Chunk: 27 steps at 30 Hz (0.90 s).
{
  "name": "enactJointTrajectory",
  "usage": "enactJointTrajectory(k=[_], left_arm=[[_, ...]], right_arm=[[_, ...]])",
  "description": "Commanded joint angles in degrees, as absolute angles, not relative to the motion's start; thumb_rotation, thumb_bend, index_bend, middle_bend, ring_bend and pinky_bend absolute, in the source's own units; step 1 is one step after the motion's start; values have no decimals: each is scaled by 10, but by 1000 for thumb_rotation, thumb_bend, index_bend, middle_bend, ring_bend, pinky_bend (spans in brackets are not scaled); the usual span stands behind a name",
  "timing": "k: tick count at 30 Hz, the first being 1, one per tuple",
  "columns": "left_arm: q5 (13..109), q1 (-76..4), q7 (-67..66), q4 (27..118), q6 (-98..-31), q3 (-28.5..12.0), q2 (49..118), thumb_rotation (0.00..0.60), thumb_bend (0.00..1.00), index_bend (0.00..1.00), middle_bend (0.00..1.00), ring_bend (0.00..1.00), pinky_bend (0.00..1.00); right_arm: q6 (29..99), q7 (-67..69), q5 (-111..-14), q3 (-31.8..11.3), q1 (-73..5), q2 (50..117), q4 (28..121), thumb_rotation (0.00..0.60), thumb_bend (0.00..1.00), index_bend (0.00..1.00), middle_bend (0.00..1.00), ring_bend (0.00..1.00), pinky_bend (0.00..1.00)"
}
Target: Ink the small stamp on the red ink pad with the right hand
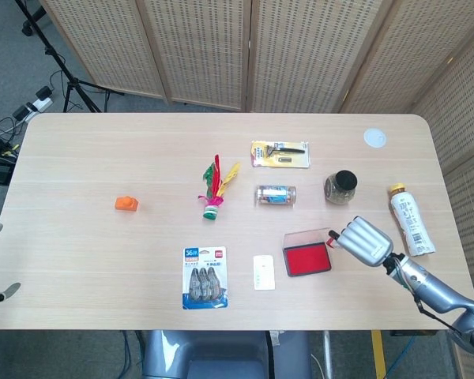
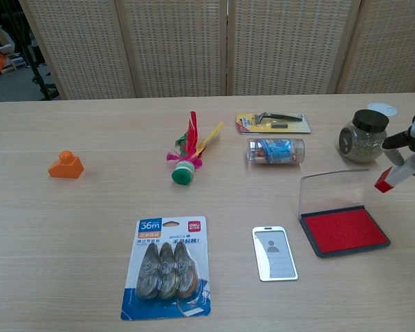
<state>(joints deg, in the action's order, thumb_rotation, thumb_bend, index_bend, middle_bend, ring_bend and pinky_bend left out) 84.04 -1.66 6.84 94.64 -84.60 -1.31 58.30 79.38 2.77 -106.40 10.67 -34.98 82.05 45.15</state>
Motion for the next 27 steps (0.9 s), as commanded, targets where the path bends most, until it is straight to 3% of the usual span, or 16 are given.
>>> enactJointTrajectory(k=[1, 15, 27], left_arm=[[841, -17, 67, 947, -846, -13, 583, 600, 0, 0, 0, 0, 0], [841, -21, 58, 952, -835, -9, 582, 600, 2, 0, 0, 0, 0], [841, -21, 61, 951, -834, -9, 581, 600, 3, 0, 0, 0, 0]], right_arm=[[780, 53, -1051, 111, -333, 834, 412, 600, 749, 570, 946, 1000, 1000], [756, 161, -1031, 116, -289, 926, 260, 600, 749, 570, 946, 1000, 1000], [738, 191, -1025, 115, -288, 933, 243, 600, 747, 570, 943, 1000, 1000]])
